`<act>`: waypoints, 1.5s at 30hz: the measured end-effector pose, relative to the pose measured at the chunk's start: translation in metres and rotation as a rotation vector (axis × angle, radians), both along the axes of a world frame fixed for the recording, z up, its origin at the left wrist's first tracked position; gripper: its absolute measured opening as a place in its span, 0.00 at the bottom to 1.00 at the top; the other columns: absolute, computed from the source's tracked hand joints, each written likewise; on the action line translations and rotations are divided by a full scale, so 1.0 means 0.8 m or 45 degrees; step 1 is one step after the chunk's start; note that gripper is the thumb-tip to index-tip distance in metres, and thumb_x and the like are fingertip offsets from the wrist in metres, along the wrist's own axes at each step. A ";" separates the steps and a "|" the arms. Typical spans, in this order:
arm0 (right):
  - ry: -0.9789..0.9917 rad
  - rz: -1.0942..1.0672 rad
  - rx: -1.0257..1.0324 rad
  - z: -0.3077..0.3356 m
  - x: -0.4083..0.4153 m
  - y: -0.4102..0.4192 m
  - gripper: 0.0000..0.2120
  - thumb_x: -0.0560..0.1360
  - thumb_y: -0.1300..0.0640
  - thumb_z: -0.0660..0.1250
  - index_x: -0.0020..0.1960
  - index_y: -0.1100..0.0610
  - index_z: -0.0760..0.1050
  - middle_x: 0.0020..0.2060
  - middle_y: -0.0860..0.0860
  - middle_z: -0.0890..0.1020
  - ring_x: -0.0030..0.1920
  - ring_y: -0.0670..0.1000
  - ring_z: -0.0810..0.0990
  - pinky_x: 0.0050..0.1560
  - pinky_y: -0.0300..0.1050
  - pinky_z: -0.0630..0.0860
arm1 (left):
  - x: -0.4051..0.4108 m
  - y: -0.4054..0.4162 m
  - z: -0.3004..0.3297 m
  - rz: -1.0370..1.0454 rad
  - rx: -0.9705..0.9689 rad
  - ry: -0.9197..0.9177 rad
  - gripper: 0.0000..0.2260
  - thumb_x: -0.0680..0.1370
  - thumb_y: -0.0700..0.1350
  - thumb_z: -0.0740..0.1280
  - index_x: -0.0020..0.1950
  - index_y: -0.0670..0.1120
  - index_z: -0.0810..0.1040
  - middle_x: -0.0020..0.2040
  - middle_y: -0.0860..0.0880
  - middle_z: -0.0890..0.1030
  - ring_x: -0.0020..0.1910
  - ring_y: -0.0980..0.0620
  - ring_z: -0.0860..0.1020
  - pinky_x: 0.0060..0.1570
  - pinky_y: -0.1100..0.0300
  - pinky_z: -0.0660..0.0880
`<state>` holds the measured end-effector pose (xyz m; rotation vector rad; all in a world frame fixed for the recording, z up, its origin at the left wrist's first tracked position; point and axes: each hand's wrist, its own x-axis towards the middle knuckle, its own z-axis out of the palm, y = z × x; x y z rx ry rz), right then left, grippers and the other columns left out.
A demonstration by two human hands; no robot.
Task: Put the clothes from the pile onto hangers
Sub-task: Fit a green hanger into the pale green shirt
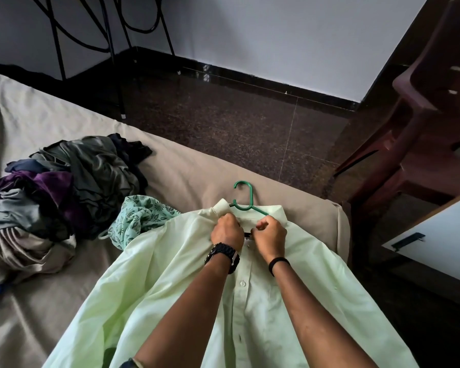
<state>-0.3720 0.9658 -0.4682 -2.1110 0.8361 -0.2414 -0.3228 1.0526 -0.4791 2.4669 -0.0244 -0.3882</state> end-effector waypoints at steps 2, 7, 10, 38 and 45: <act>-0.072 -0.099 0.101 0.005 0.001 -0.001 0.08 0.67 0.69 0.66 0.39 0.57 0.76 0.36 0.49 0.80 0.40 0.50 0.76 0.40 0.35 0.65 | 0.001 0.001 -0.001 0.017 -0.092 0.037 0.10 0.75 0.41 0.62 0.54 0.41 0.77 0.56 0.40 0.78 0.57 0.40 0.77 0.53 0.53 0.73; -0.137 -0.239 0.394 0.007 0.004 -0.007 0.09 0.66 0.67 0.70 0.38 0.55 0.75 0.35 0.50 0.80 0.39 0.50 0.78 0.40 0.39 0.70 | 0.009 0.009 0.011 0.130 -0.589 0.153 0.07 0.70 0.38 0.71 0.32 0.41 0.80 0.30 0.42 0.80 0.30 0.48 0.77 0.36 0.58 0.74; -0.240 -0.233 0.616 0.013 -0.001 -0.008 0.13 0.67 0.69 0.71 0.39 0.53 0.71 0.36 0.51 0.80 0.38 0.50 0.77 0.45 0.44 0.73 | 0.005 0.011 0.026 0.213 -0.932 0.254 0.10 0.69 0.32 0.72 0.31 0.44 0.80 0.25 0.49 0.78 0.24 0.56 0.74 0.31 0.63 0.76; -0.407 -0.099 0.830 0.032 -0.022 0.005 0.11 0.73 0.71 0.65 0.46 0.56 0.71 0.39 0.55 0.82 0.39 0.51 0.79 0.47 0.47 0.75 | -0.027 0.019 0.030 0.249 -1.114 0.278 0.03 0.73 0.33 0.70 0.43 0.39 0.82 0.35 0.47 0.81 0.33 0.54 0.78 0.39 0.61 0.77; -0.309 0.013 0.316 0.038 -0.023 0.005 0.11 0.70 0.67 0.68 0.47 0.57 0.70 0.40 0.53 0.82 0.37 0.44 0.78 0.35 0.28 0.71 | -0.035 0.023 0.036 0.285 -1.222 0.271 0.03 0.74 0.32 0.69 0.42 0.38 0.81 0.32 0.46 0.80 0.27 0.59 0.75 0.31 0.68 0.74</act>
